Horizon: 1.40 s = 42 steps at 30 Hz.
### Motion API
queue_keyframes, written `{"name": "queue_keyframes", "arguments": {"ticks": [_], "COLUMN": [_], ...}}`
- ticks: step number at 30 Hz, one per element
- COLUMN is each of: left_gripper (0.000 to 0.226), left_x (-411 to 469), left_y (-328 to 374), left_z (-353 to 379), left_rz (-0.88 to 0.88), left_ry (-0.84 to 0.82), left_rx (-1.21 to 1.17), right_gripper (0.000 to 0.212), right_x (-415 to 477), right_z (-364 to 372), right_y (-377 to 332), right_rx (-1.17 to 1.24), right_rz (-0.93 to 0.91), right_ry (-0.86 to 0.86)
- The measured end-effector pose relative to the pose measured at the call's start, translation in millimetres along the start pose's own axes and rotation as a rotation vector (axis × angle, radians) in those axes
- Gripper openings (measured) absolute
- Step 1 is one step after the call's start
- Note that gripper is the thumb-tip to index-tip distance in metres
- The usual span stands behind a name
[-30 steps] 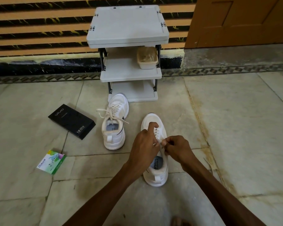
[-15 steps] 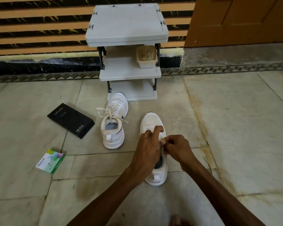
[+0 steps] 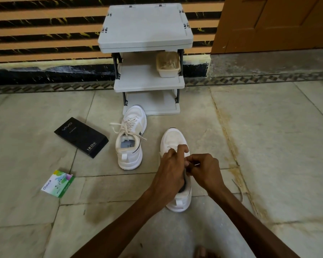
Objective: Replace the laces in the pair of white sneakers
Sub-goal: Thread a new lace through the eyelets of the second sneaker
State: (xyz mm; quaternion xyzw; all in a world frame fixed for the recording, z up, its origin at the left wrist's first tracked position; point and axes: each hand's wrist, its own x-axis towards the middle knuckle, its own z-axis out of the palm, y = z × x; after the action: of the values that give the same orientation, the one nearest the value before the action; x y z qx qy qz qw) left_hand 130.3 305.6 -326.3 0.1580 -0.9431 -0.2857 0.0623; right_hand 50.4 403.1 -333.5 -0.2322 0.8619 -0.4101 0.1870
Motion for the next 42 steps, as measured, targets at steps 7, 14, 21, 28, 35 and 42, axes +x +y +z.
{"name": "queue_keyframes", "arguments": {"ticks": [7, 14, 21, 28, 35, 42], "left_gripper": [0.043, 0.054, 0.103, 0.078, 0.033, 0.022], "left_x": [-2.5, -0.6, 7.5, 14.2, 15.3, 13.0], "left_y": [6.3, 1.2, -3.4, -5.6, -6.7, -3.2], "left_z": [-2.3, -0.4, -9.0, -14.7, -16.0, -17.9], "left_rz": [-0.052, -0.047, -0.129, -0.118, -0.102, -0.125], "left_ry": [0.121, 0.051, 0.017, -0.082, -0.035, -0.013], "left_rx": [-0.24, -0.133, 0.046, 0.088, 0.037, -0.021], "right_gripper": [0.012, 0.017, 0.01, 0.007, 0.018, 0.023], "right_x": [0.4, 1.9, 10.6, 14.0, 19.2, 25.8], "right_z": [-3.1, 2.7, -8.8, -10.6, -4.0, -16.0], "right_y": [0.2, 1.2, 11.6, 14.7, 16.8, 9.8], "right_rx": [-0.103, -0.182, 0.208, 0.384, 0.269, 0.069], "right_rz": [-0.072, -0.133, -0.003, 0.108, -0.01, -0.161], "right_ry": [-0.003, 0.019, -0.119, -0.183, -0.153, 0.093]}}
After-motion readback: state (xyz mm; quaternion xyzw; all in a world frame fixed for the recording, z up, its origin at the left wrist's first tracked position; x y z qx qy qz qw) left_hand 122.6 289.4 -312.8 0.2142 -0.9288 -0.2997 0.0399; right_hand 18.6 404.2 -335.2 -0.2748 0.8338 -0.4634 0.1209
